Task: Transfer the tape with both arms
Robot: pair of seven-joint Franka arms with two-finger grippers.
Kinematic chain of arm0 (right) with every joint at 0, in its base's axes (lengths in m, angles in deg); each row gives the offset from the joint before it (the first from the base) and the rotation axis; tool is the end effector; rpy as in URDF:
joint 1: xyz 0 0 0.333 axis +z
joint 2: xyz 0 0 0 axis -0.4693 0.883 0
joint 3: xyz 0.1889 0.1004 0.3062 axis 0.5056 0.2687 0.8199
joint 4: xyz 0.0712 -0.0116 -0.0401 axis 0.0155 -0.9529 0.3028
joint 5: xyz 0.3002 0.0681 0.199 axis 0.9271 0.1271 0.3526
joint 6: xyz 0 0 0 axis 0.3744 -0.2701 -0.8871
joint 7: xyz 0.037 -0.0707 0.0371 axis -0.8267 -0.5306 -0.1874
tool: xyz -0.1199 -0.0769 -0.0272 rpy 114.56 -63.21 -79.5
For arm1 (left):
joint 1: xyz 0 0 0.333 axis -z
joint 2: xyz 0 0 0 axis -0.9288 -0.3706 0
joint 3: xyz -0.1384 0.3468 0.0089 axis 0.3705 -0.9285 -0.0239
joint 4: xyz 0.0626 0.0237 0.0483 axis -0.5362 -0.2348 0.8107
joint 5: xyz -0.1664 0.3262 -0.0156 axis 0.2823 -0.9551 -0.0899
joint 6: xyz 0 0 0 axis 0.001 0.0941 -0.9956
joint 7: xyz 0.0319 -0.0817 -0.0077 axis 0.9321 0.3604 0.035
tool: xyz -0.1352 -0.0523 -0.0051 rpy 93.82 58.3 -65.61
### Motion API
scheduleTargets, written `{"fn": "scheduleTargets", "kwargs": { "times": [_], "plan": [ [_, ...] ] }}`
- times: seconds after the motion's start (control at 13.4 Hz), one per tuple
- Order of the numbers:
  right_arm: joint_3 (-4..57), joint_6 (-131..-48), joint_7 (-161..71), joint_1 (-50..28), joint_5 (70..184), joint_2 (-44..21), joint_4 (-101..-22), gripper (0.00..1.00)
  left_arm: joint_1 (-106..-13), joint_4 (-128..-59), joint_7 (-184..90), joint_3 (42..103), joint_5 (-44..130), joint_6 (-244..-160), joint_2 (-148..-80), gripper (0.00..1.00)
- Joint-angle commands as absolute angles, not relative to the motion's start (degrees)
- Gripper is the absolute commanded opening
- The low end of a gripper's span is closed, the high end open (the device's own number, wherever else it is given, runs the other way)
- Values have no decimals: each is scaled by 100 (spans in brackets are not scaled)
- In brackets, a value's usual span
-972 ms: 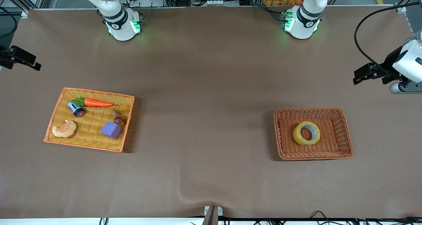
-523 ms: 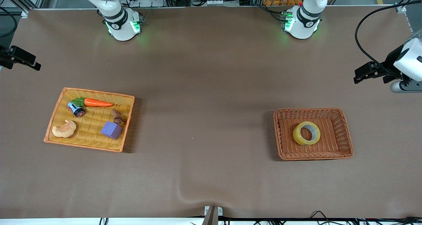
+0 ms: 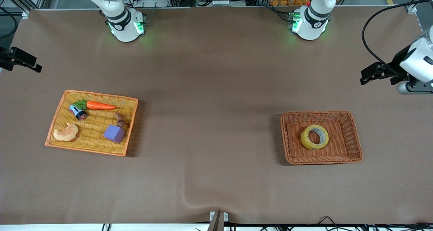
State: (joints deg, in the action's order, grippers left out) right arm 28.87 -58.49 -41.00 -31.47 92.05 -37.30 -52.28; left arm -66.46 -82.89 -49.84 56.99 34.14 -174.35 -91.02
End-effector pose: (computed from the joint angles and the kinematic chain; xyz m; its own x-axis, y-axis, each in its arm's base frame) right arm 0.4975 -0.0514 0.6579 0.9944 -0.0903 -0.0548 -0.0928 -0.9947 -0.0444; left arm 0.5372 -0.0431 0.6252 0.9988 -0.0190 -0.0455 -0.0189 -0.9998 0.0030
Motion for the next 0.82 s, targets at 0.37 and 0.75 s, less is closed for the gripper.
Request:
{"fn": "scheduleTargets", "kwargs": {
  "times": [0.37, 0.75],
  "plan": [
    [2937, -5773, -4139, -3282, 9294, -3730, -5167, 100, -6631, -8201, -5457, 5788, 3366, -17324, -9083, 100],
    [2929, -5773, -4130, -3291, 9286, -3739, -5158, 100, -6622, -8183, -5422, 5797, 3374, -17350, -9092, 100]
  ]
}}
